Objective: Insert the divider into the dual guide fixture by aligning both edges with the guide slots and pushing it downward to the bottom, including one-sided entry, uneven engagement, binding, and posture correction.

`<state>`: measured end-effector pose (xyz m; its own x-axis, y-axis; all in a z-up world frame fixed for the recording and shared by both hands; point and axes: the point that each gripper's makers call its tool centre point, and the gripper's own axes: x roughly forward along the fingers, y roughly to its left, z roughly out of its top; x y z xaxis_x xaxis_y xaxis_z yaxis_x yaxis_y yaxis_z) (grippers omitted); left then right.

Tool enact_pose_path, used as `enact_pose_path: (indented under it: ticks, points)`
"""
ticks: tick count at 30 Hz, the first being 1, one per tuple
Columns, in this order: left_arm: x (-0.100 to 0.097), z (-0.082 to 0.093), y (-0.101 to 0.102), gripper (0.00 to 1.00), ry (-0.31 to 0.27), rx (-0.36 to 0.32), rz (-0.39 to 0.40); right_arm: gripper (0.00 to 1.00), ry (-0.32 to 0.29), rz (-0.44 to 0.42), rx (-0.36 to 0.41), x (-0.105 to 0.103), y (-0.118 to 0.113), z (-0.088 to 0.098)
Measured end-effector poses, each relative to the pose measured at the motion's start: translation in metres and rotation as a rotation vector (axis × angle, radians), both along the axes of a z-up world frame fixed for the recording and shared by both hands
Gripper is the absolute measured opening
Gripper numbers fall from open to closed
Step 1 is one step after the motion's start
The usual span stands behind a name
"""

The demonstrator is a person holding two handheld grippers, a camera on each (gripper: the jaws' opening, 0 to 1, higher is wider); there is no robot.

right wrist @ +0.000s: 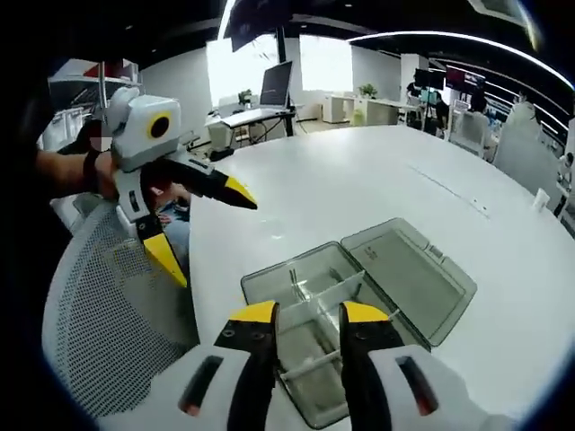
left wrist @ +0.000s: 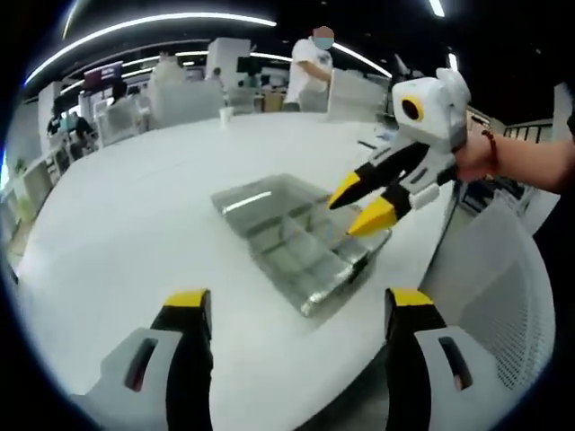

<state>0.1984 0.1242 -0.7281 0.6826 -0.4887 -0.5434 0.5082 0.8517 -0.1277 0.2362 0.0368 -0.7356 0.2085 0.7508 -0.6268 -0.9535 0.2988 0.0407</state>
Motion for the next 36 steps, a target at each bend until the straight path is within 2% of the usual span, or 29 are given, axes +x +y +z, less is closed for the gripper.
enact_pose_path:
  ticks: [4, 9, 16, 24, 26, 31, 34, 36]
  points:
    - [0.005, 0.001, 0.003, 0.77, -0.006, -0.023, 0.024, 0.24, 0.001, -0.027, 0.011, -0.006, -0.005, 0.005]
    - [0.004, 0.000, 0.007, 0.77, -0.006, 0.024, 0.011, 0.27, -0.010, -0.065, 0.044, -0.011, -0.009, 0.015]
    - [0.007, -0.003, 0.013, 0.76, 0.005, 0.030, 0.063, 0.31, -0.018, -0.098, 0.060, -0.018, -0.010, 0.019]
    - [0.004, -0.014, 0.025, 0.75, 0.042, 0.069, 0.127, 0.33, -0.012, -0.152, 0.121, -0.027, -0.020, 0.028]
    - [0.004, -0.013, 0.025, 0.75, 0.043, 0.064, 0.133, 0.36, -0.012, -0.152, 0.127, -0.031, -0.024, 0.030]
    - [0.004, -0.014, 0.021, 0.74, 0.046, 0.063, 0.128, 0.40, 0.004, -0.196, 0.210, -0.031, -0.026, 0.043]
    - [0.003, -0.014, 0.017, 0.75, 0.049, 0.053, 0.129, 0.46, 0.009, -0.208, 0.218, -0.031, -0.026, 0.044]
    - [0.004, -0.014, 0.016, 0.75, 0.042, 0.052, 0.139, 0.45, 0.000, -0.205, 0.237, -0.031, -0.024, 0.045]
